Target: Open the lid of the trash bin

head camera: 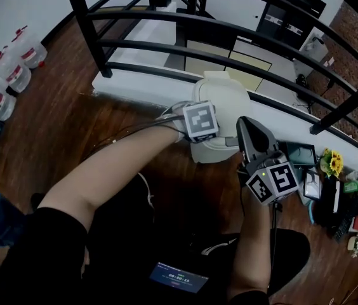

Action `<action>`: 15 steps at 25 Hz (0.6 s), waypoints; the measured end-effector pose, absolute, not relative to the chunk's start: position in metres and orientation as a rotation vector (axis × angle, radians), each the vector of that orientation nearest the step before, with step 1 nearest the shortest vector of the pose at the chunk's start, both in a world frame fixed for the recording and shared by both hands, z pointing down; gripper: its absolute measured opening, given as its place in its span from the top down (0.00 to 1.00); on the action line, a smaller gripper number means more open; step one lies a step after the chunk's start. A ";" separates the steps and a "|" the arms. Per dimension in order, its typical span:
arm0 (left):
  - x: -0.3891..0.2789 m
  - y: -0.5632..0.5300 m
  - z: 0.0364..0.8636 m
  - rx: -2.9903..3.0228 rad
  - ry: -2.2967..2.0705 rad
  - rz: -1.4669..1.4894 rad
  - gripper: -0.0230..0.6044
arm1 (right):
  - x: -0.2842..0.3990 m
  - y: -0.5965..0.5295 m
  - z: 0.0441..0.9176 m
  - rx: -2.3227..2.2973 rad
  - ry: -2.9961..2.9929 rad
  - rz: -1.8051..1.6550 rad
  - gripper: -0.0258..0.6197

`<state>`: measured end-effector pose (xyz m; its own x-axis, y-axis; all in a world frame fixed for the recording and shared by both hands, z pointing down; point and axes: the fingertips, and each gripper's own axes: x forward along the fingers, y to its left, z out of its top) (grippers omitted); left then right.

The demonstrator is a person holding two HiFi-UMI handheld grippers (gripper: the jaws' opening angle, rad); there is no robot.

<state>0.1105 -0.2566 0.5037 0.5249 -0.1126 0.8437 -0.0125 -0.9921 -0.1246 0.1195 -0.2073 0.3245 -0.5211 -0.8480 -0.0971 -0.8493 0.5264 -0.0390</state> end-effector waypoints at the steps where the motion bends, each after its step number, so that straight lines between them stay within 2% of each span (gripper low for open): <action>1: 0.111 -0.259 0.503 -2.624 0.121 -1.484 0.91 | 0.121 -0.208 0.327 -1.488 2.650 0.011 0.96; 10: 0.113 -0.254 0.502 -2.655 0.106 -1.524 0.91 | 0.136 -0.221 0.369 -1.605 2.675 -0.086 0.96; 15: 0.111 -0.253 0.504 -2.652 0.116 -1.535 0.91 | 0.162 -0.236 0.429 -1.799 2.648 -0.298 0.96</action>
